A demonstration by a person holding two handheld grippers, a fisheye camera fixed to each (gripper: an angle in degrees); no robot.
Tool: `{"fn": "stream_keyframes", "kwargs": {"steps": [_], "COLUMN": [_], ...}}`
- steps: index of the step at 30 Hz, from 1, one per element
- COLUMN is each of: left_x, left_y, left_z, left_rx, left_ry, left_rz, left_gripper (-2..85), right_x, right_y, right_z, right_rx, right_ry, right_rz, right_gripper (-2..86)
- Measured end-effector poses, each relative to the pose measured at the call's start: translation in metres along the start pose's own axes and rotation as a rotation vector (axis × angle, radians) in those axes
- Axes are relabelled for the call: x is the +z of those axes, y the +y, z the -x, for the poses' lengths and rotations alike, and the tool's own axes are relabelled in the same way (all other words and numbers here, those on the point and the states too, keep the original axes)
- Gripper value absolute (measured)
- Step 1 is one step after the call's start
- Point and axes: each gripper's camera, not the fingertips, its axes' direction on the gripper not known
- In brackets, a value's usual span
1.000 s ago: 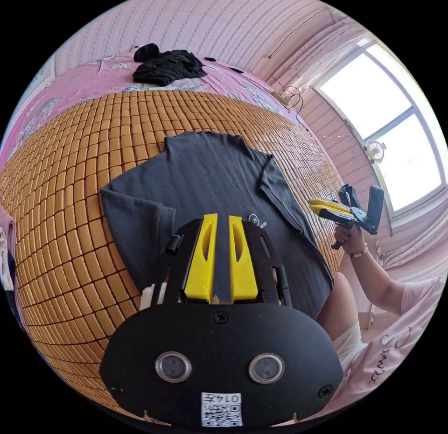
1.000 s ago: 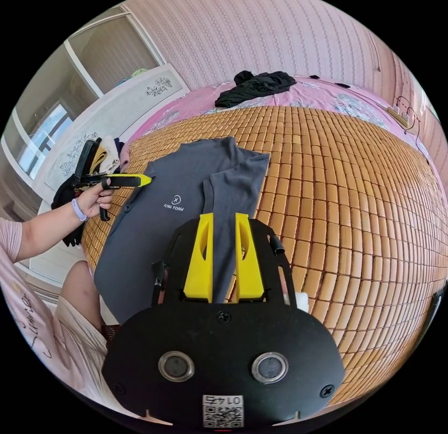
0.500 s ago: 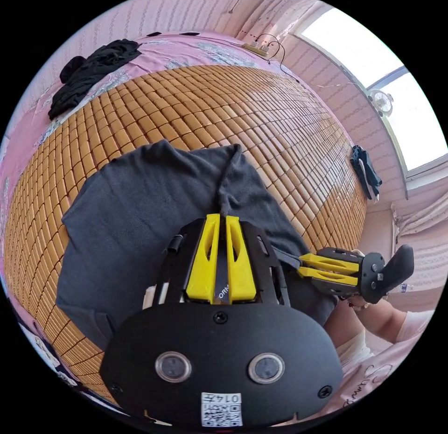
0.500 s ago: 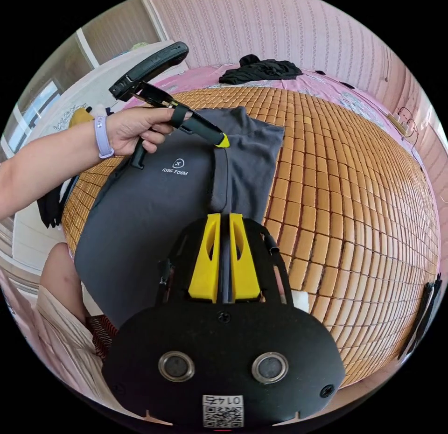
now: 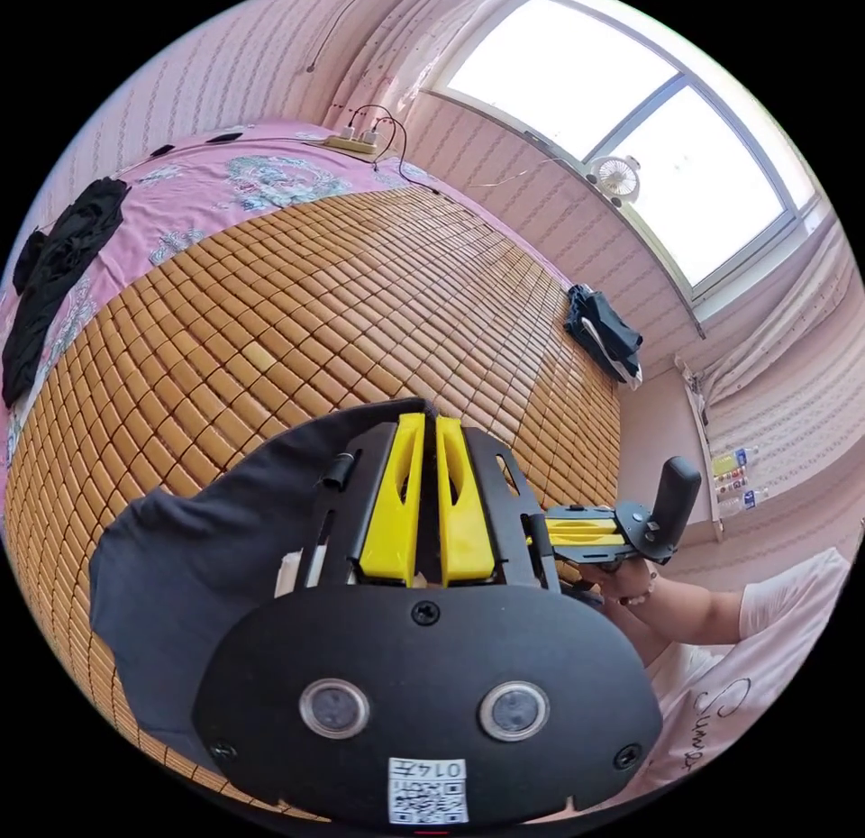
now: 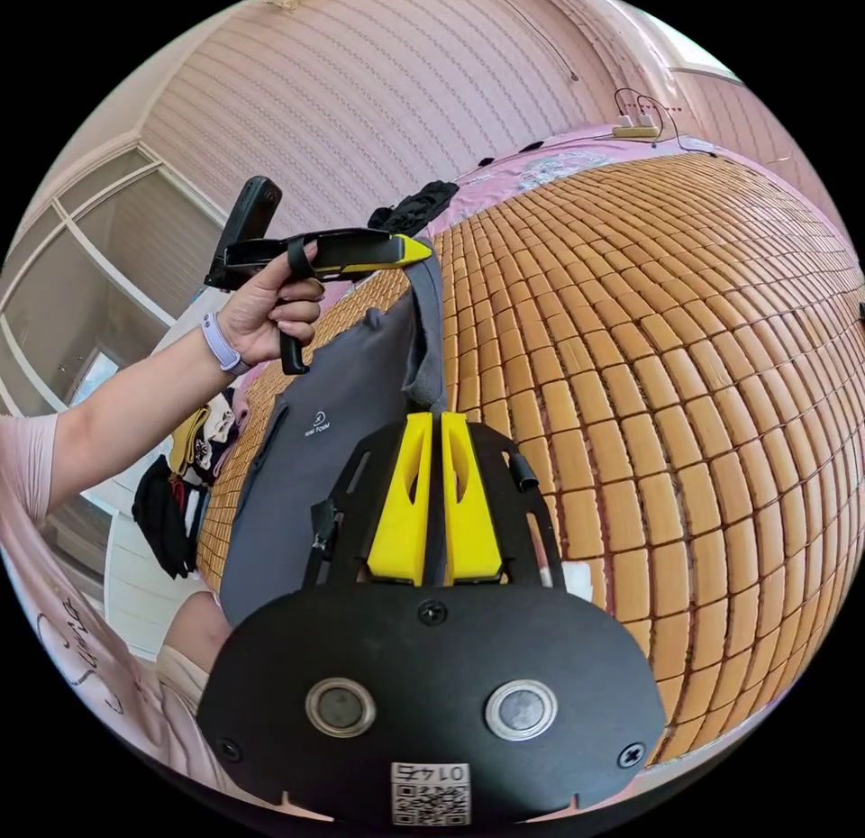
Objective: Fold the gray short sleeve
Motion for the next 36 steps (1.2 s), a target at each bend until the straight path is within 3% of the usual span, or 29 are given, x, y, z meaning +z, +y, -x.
{"fn": "stream_keyframes", "kwargs": {"steps": [7,12,23,28,36], "left_x": [-0.028,-0.081,-0.230,-0.221,-0.245], "left_y": [0.073,0.124,0.293,0.301,0.306], "left_z": [0.057,0.074,0.121,0.132,0.103], "left_rx": [-0.201,-0.291,-0.521,-0.566,-0.525], "left_ry": [-0.149,-0.132,-0.398,-0.422,-0.490], "left_rz": [0.037,-0.048,-0.297,-0.222,-0.232], "left_gripper": [3.4,6.0,8.6,13.2,12.7], "right_x": [0.010,0.013,0.100,0.111,0.097], "right_y": [-0.005,-0.036,-0.160,-0.174,-0.172], "right_z": [0.054,0.048,0.044,0.046,0.048], "right_rx": [-0.277,-0.267,-0.230,-0.167,-0.192], "right_ry": [0.015,0.035,0.164,0.190,0.151], "right_rz": [0.116,0.089,0.214,0.236,0.238], "right_gripper": [3.5,5.4,10.8,11.9,11.5]}}
